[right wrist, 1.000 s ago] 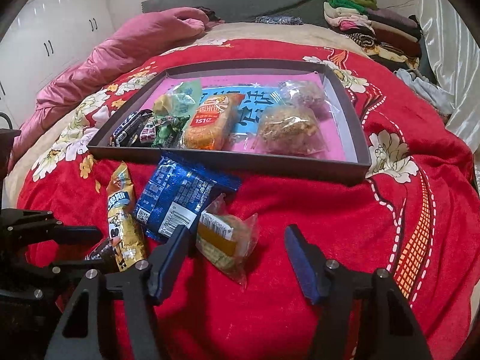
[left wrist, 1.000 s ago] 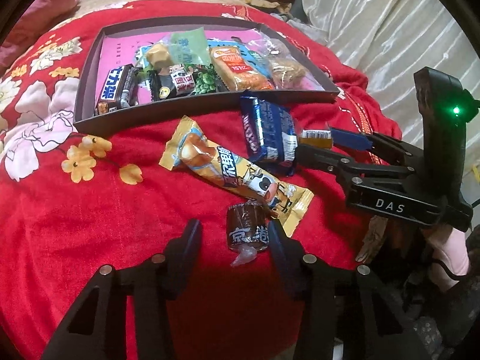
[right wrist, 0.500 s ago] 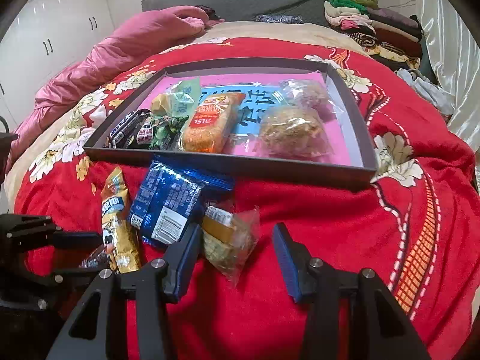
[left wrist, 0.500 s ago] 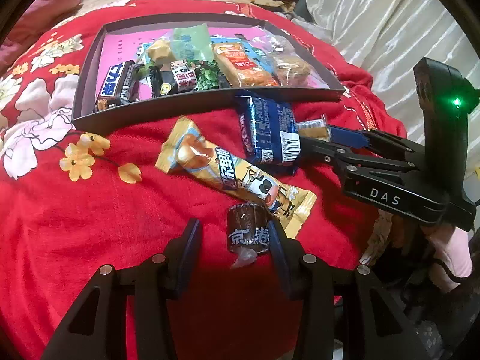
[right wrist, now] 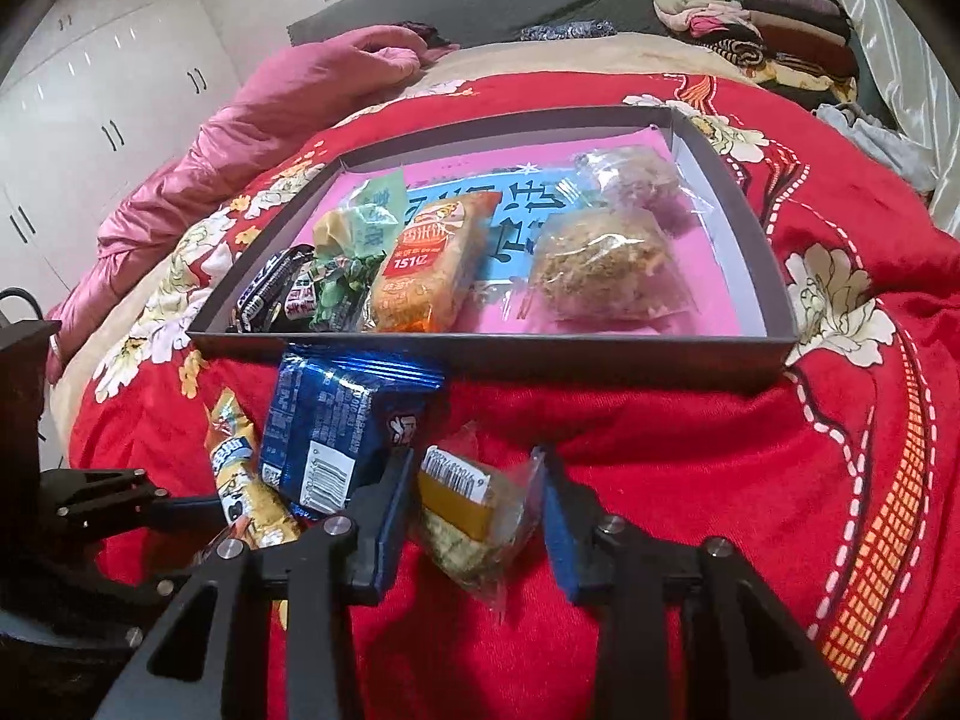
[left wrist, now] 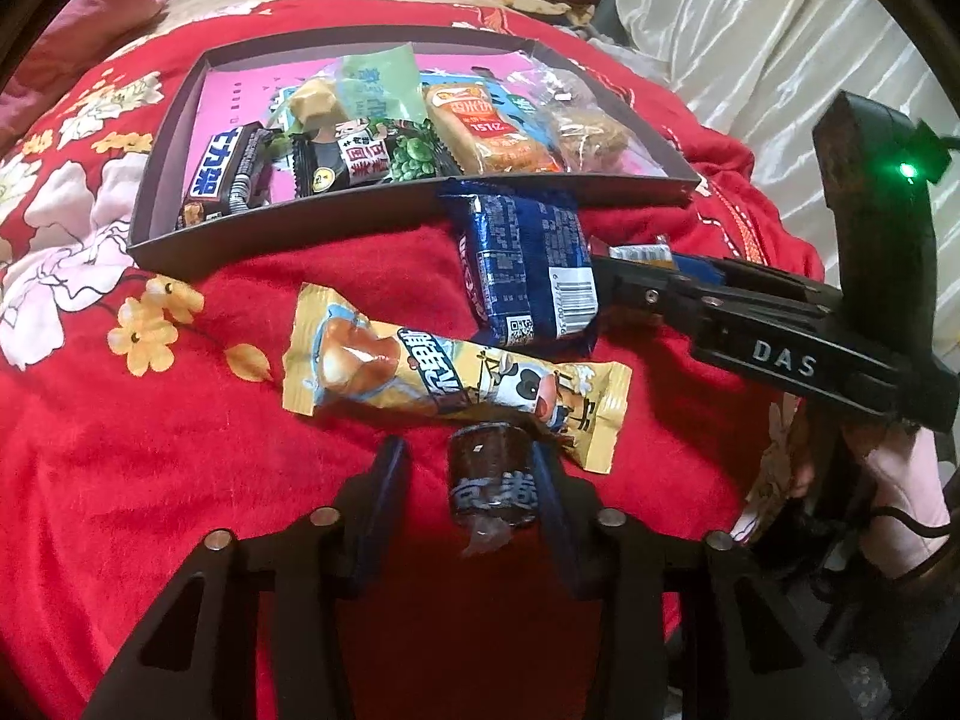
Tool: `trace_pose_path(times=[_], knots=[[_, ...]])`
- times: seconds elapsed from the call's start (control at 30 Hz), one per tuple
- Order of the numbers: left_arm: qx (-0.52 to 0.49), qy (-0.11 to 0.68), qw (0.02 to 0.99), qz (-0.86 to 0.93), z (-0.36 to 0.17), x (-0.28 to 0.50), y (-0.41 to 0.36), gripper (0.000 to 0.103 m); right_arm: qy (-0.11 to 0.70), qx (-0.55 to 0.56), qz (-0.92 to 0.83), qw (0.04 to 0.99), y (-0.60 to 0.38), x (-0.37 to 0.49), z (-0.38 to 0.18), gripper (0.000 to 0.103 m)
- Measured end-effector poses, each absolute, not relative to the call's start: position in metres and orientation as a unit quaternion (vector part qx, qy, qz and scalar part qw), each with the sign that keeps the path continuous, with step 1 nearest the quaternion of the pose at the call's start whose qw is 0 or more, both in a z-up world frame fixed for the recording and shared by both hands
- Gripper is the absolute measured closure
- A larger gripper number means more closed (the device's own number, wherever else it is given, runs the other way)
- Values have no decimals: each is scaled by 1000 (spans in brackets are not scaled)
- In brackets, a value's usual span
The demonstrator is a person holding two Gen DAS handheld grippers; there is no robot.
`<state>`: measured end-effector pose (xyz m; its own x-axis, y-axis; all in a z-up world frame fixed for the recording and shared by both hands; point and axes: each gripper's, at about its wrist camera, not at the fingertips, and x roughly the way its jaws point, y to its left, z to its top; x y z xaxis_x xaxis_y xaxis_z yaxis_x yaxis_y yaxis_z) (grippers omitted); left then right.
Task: Organize snacks
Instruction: 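Grasp the brown candy with the left tool while the right tool grasps the clear-wrapped cake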
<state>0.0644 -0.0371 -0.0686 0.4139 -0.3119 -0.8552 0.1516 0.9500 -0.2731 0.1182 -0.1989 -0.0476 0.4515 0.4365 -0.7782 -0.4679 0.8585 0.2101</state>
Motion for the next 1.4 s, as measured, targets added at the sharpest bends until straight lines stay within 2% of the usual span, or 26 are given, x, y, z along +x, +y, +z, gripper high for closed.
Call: trace_pose_path(times=[0.03,0.13,1.4], knots=[[-81,524,836,-143,-69,65,-36,71,452,-17,265,851,-200,117,-46,64],[-83,525,834,-148,-68,65,-36,74,454,-30,259,852,-202,111,-43,64],[-144,445,875,-126,-7,55,14,75,399,1,261,879,-210,103,11,64]])
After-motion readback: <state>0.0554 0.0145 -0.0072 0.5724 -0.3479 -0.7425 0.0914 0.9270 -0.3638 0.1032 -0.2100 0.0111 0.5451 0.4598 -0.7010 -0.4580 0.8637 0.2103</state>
